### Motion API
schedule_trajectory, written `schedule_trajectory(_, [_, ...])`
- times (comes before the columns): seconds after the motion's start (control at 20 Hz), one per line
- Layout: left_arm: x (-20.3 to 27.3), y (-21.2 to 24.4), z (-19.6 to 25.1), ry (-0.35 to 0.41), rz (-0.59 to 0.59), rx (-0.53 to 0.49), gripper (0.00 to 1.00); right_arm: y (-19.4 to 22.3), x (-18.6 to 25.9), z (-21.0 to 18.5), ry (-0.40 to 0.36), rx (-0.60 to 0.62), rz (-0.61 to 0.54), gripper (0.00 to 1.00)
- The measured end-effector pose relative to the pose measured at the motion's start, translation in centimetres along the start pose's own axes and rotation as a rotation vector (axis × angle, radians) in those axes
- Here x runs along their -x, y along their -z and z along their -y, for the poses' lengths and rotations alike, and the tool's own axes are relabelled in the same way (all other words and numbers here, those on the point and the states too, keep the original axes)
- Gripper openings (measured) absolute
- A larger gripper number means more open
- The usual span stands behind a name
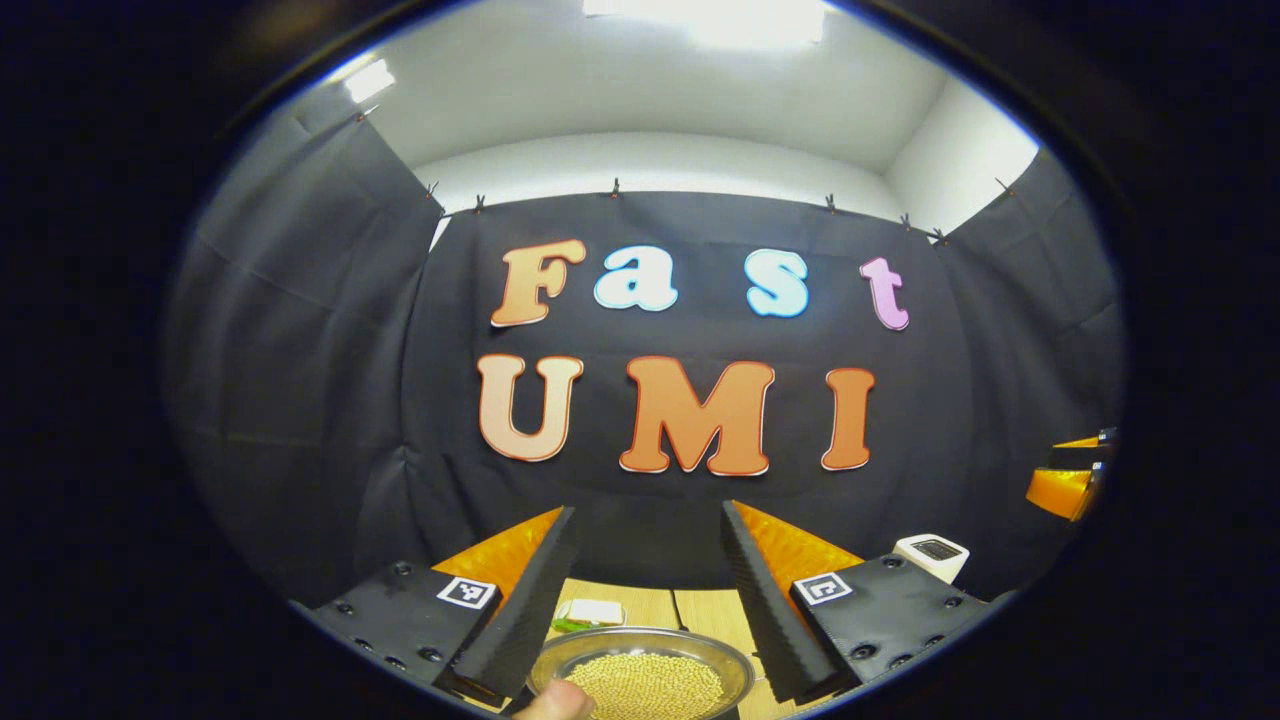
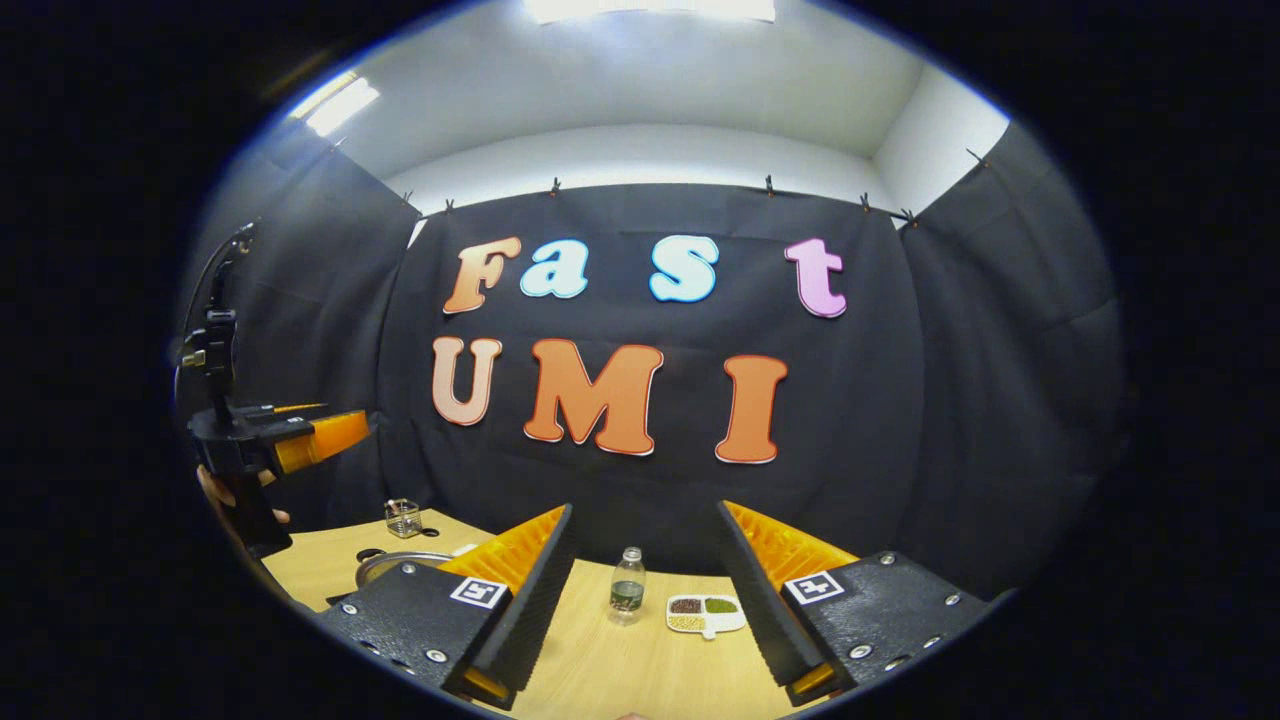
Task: First push the handle of the pot to place it horizontally, then grasp the pot with both hands and set it on the induction cooktop.
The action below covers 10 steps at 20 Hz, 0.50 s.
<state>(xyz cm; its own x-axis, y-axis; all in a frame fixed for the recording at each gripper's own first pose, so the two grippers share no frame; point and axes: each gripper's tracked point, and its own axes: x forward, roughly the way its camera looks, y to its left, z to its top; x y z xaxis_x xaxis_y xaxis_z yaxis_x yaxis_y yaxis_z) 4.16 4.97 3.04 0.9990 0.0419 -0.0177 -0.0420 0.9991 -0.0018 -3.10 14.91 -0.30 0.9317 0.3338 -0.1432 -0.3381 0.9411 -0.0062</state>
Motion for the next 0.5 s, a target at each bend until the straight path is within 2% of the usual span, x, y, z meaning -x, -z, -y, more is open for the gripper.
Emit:
schedule_trajectory(0.05, [0.8, -0.5, 1.0, 0.007, 0.017, 0.007, 0.98, -0.4, 0.2, 0.5, -0.002, 0.001, 0.016, 0.9])
schedule_trajectory(0.15, [1.6, -1.9, 1.7, 0.008, 0.053, 0.012, 0.99, -1.7, 0.5, 1.6, 0.005, 0.004, 0.068, 0.82])
schedule_trajectory(0.2, [2.0, -2.6, 1.7, 0.002, 0.074, 0.005, 0.99, -2.5, 0.7, 2.0, 0.006, 0.01, 0.104, 0.86])
schedule_trajectory(0.3, [2.5, -3.8, 1.6, -0.009, 0.127, -0.01, 0.99, -4.1, 0.9, 2.0, 0.004, 0.026, 0.168, 0.87])
schedule_trajectory(0.5, [2.6, -3.7, 1.0, -0.043, 0.136, 0.002, 0.99, -2.9, 1.1, 3.7, 0.015, 0.057, 0.16, 0.92])
